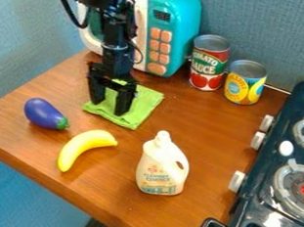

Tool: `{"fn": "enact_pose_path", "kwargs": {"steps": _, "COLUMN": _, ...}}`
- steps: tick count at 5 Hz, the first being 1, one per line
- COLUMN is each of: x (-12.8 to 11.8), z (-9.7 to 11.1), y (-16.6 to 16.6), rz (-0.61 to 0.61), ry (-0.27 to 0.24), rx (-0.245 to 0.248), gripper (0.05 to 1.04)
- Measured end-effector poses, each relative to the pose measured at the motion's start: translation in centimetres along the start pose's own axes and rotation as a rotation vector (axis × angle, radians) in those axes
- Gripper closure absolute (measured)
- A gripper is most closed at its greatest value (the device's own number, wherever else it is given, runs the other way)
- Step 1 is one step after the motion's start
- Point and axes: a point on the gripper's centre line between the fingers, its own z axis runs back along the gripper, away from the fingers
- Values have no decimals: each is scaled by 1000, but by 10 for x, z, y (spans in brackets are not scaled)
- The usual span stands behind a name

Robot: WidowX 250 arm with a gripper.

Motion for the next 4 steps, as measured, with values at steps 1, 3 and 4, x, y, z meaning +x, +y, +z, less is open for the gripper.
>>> {"fn": "enact_pose_path", "kwargs": {"steps": 1, "x": -13, "z": 5, "y": -6, "rz": 5, "ry": -35, "rx": -7, "gripper": 82}}
{"fn": "enact_pose_path", "kwargs": {"steps": 3, "x": -26, "z": 25, "y": -20, "rz": -21, "ry": -106, "rx": 13, "gripper": 82}}
{"fn": "enact_pose_path", "kwargs": {"steps": 4, "x": -32, "z": 37, "y": -30, "rz": -48, "ry": -132, "rx": 38, "gripper": 82}}
